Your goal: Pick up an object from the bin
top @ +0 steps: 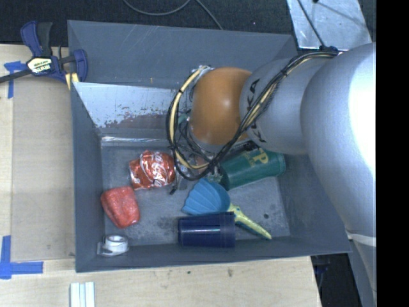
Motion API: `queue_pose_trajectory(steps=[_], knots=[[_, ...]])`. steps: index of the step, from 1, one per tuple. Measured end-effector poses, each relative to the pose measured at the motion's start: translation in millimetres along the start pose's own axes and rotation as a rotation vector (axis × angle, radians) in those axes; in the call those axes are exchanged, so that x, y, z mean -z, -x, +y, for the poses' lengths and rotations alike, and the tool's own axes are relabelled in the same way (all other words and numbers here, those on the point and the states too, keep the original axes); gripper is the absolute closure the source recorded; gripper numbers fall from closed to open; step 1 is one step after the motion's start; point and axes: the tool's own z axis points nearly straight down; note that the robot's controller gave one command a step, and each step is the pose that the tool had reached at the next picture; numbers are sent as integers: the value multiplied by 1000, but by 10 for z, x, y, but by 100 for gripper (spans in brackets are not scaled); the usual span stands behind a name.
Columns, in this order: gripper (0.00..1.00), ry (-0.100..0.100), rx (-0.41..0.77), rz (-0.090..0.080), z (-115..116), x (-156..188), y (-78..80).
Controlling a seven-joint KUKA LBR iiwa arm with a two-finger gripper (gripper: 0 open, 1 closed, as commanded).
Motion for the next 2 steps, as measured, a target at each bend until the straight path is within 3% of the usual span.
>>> queue_pose_trajectory(steps=[1, 2], knots=[[100, -1, -8, 9, 30, 317, 21], [100, 1, -33, -9, 49, 675, 133]])
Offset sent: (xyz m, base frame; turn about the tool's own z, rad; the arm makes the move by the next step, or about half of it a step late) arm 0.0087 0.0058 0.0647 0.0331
